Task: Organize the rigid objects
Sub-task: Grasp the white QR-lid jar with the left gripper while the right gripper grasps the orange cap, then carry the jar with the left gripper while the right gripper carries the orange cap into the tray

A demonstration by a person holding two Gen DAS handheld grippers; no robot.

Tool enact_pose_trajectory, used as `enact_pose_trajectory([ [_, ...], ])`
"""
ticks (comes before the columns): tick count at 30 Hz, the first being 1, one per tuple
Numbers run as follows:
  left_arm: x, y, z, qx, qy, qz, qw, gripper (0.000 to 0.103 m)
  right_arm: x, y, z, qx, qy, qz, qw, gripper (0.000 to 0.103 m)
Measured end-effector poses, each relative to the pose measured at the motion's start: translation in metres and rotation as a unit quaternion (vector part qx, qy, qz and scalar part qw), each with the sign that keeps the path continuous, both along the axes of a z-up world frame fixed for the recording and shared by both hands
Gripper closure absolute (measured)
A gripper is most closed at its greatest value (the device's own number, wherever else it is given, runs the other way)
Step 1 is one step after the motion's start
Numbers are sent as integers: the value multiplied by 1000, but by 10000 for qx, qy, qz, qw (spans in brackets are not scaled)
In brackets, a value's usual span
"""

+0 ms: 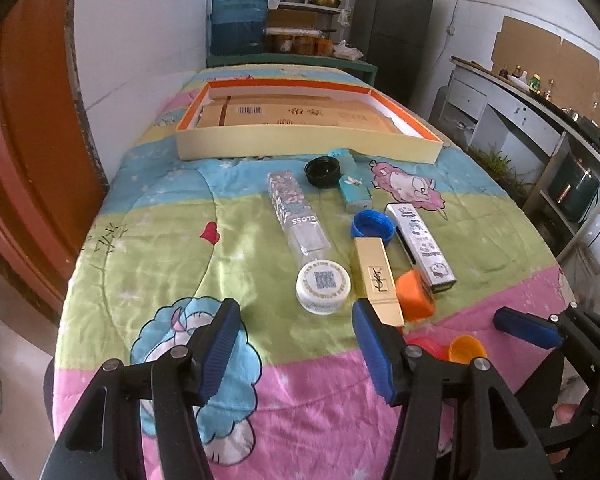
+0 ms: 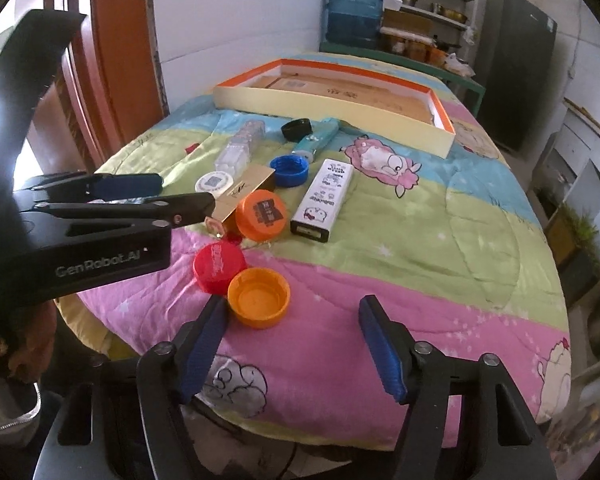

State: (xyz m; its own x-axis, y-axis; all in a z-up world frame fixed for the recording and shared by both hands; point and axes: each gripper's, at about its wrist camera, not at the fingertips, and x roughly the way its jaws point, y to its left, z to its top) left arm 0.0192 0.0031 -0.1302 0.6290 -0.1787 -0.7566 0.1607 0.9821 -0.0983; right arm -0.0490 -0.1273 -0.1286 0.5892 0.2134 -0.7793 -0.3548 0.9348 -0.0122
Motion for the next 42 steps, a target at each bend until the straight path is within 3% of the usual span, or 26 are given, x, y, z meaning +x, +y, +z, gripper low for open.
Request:
enact_pose_trajectory([
  [2,4,-2,0,50,-50,-23,10000,46,2,-1,0,43,10,-3,10000,36],
  [5,9,-3,-1,8,-104,-50,9999,48,5,-3,0,108,-9,-5,9999,50],
  [12,9,-4,-3,154,-251,-51,9996,67,7,-4,0,196,-37,101,9998,60],
  [16,6,1,-3,71,-295,-29,9995,72,7,-5,0,224,-63,95,9997,72],
  [28,1,8,2,-179,-348,-27,9992,73,7,-13,8,303,-193,-75,9993,72],
  [42,-5,14,20,-169,-557,93,9983,73,11,-15,18,357,-369,-109,9986,72],
])
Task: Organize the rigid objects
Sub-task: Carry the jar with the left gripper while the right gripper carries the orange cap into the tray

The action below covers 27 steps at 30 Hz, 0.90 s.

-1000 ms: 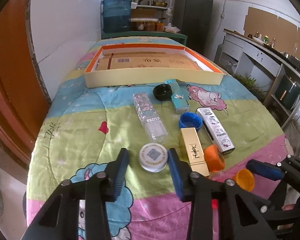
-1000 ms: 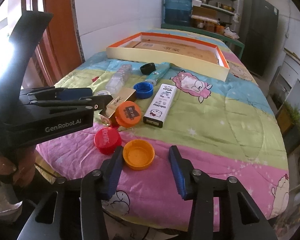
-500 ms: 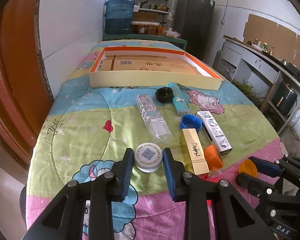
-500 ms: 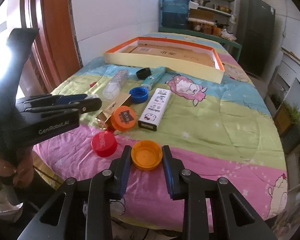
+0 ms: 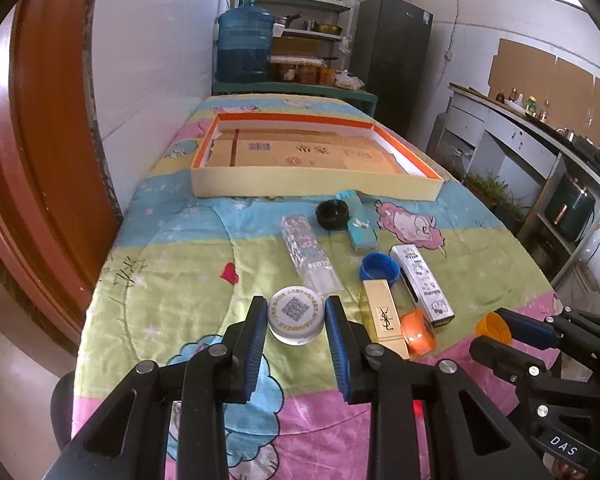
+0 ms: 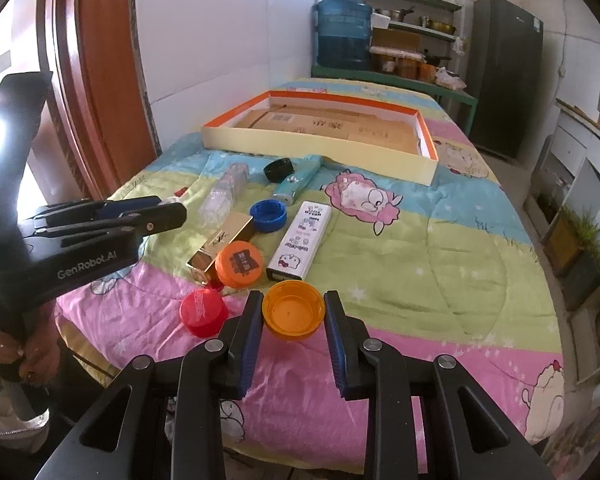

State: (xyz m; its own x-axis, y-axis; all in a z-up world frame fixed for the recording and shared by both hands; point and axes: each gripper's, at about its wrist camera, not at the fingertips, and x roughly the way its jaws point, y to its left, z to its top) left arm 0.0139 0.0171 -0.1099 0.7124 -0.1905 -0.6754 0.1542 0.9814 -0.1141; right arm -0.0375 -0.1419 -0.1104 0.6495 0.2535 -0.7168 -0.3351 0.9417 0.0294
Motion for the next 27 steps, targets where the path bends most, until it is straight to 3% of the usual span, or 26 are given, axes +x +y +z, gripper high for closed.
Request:
enact_pose_trajectory([
  [13,9,5,15,24,-60,84,9999,73,14,1,15,49,-139,13,9999,72],
  [27,44,10,32,17,17,381,9993,73,52,3,36,249,-180,26,9995,72],
])
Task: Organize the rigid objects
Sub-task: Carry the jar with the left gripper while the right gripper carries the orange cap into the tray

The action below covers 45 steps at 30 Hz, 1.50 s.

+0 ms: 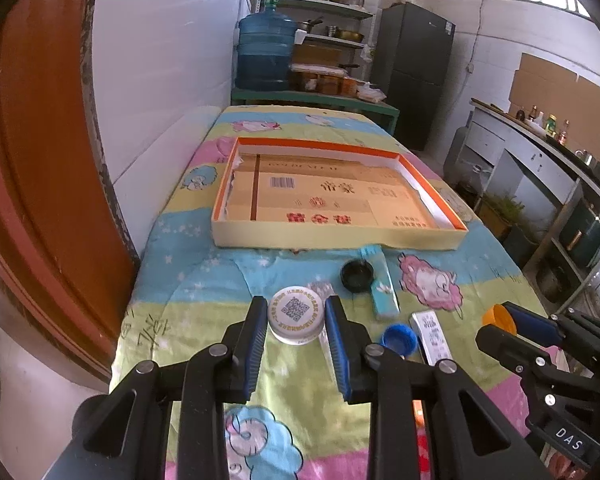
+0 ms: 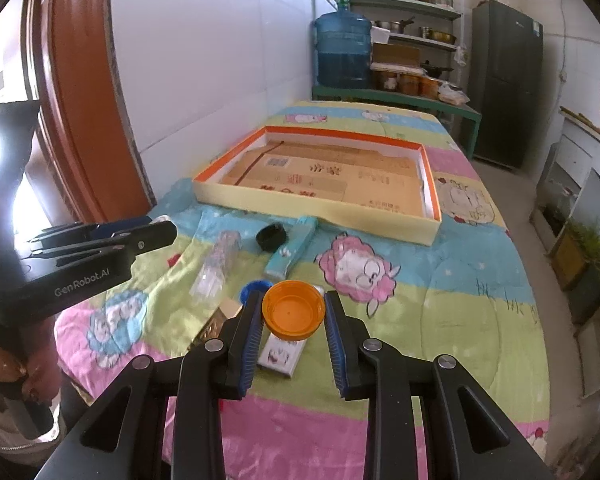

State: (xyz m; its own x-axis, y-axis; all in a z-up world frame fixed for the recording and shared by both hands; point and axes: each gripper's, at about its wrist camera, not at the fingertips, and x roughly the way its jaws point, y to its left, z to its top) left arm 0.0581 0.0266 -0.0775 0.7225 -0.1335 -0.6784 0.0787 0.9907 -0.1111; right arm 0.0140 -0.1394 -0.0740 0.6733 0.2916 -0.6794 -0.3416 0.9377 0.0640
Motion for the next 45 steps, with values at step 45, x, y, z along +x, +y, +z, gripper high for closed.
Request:
enact_pose_trajectory([
  [45,168,-11,-8,118,222,20,9997,73,198,-16,-18,152,581,-329,9977,72],
])
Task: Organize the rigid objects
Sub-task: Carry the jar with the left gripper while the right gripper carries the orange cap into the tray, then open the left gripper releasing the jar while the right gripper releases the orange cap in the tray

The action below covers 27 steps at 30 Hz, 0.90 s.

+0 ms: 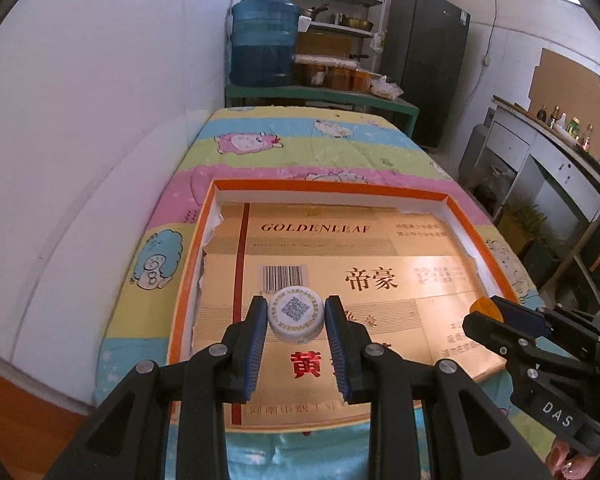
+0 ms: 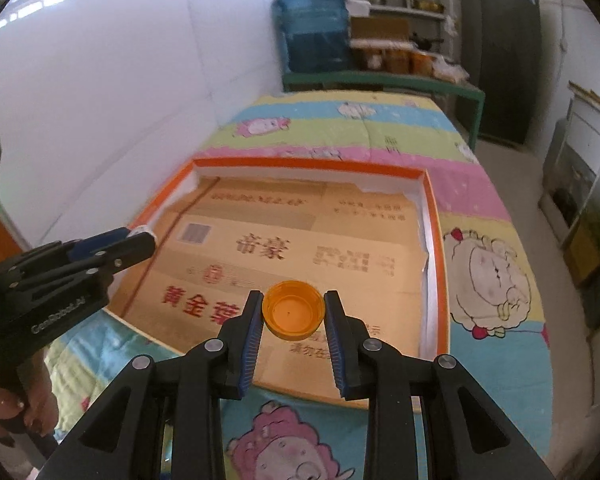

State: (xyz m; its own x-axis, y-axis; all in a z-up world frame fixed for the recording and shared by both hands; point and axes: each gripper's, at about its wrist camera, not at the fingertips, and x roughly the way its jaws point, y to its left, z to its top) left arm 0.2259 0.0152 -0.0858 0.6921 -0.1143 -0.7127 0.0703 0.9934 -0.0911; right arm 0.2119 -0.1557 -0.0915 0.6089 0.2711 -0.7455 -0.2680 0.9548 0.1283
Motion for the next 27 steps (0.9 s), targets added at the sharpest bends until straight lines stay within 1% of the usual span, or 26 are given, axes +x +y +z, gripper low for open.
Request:
enact_pose_trajectory([
  [9,16,2,-24,-122,296,-31,9995,73,13,0,-19,-130,197,-53,9997,72],
  [16,24,2,-36,-80,439,-34,9990,73,22,1,-32,-183,359,-93,9991,72],
  [21,23,-3,-40,91,416,-56,9991,73,25,1,-36,-230,379,-97,9990,72],
  [25,22,-9,-41,348,402,-221,9983,72,25,3,-37,-271,352,-82,9990,72],
  [27,20,-9,-41,437,408,-226,9980,72,25,3,-37,-269,319,-85,9991,72],
])
